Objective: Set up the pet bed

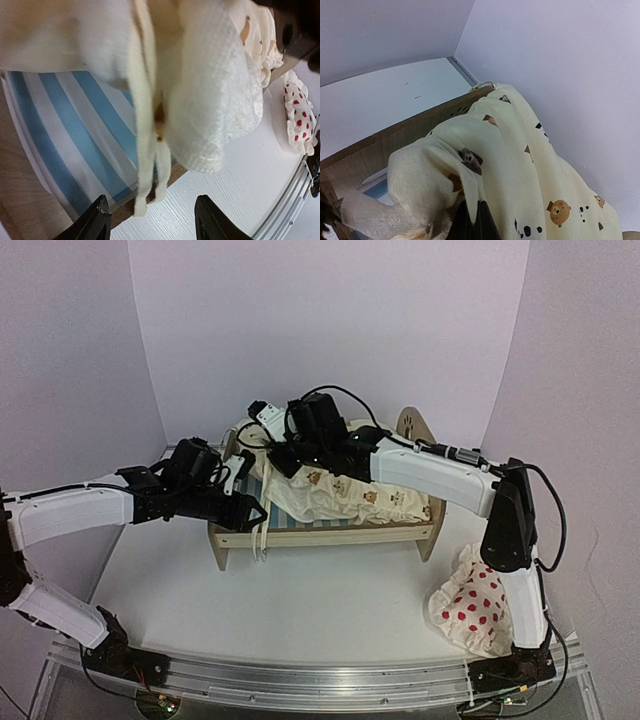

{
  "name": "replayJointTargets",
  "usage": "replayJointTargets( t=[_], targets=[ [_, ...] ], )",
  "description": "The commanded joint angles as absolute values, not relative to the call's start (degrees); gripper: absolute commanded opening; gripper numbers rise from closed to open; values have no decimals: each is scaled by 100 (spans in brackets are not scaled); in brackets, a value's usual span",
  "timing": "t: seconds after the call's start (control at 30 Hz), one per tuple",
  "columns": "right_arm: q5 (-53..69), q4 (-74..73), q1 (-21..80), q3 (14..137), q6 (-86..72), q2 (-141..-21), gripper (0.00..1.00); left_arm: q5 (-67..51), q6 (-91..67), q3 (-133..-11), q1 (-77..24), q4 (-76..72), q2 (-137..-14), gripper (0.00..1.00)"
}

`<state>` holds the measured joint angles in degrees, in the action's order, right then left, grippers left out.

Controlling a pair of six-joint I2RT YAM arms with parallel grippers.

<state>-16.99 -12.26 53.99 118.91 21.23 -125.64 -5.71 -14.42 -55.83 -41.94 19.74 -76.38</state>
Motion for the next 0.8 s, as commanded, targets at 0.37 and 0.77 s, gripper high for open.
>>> replayJointTargets(
  t=[0.37, 0.77],
  targets=[
    [-1904, -940, 5344, 11789, 1941, -12221, 0, -230, -1329, -5856, -4473, 1822, -8049, 39],
    [-1890, -940, 5343, 11727, 1929, -12165, 0, 244, -1327, -5855, -4470, 2118, -7793, 35]
  ],
)
